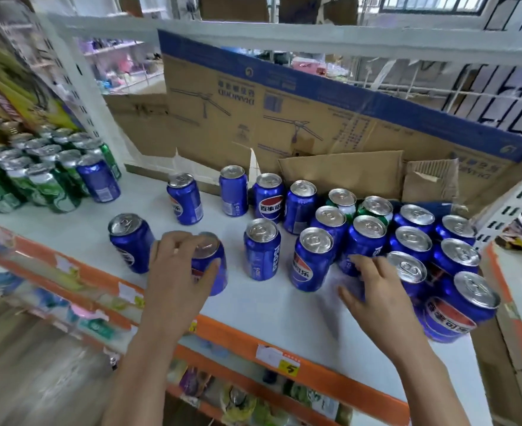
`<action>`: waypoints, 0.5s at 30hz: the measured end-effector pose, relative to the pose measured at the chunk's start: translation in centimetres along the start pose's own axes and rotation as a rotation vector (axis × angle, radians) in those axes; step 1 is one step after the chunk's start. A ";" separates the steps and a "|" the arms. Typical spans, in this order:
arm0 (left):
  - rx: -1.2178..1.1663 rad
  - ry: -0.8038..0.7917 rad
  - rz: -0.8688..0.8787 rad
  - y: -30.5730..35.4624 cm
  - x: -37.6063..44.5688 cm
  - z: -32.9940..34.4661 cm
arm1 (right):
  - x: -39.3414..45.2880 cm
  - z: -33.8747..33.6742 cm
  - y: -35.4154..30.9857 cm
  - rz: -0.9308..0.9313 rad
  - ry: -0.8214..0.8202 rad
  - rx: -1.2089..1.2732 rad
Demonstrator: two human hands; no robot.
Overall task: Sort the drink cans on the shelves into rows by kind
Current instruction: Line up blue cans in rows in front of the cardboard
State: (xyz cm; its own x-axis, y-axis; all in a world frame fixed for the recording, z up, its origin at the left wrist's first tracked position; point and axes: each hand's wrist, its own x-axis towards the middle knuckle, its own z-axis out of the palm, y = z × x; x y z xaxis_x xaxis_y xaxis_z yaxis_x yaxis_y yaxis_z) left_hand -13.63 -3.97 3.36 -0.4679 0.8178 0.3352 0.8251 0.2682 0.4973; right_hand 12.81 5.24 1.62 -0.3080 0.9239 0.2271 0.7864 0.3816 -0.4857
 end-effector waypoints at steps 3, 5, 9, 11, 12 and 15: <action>0.004 -0.020 -0.044 -0.7 0.5 0.6 | 1.6 0.7 -1.2 -0.028 -0.008 0.024; -0.021 -0.066 -0.071 -1.2 0.8 1.4 | 2.5 1.3 -2.3 -0.024 0.000 0.037; -0.075 -0.094 -0.062 -1.5 0.3 3.0 | 3.9 3.1 -4.0 0.034 -0.009 0.040; -0.110 -0.070 -0.066 -1.5 0.2 3.5 | 4.1 3.7 -4.1 0.058 0.005 0.095; -0.128 -0.065 -0.070 -1.5 0.1 3.5 | 4.0 3.8 -4.0 0.062 0.013 0.120; -0.188 -0.057 -0.098 -1.8 0.2 3.2 | 3.8 3.3 -3.5 0.070 -0.013 0.128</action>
State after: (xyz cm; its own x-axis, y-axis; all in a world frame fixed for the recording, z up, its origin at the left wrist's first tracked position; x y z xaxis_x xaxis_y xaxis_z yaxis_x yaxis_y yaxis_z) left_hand -14.19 -2.65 -0.04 -0.5195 0.8216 0.2346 0.7005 0.2523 0.6676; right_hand 7.09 7.50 1.37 -0.2622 0.9483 0.1787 0.7318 0.3161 -0.6038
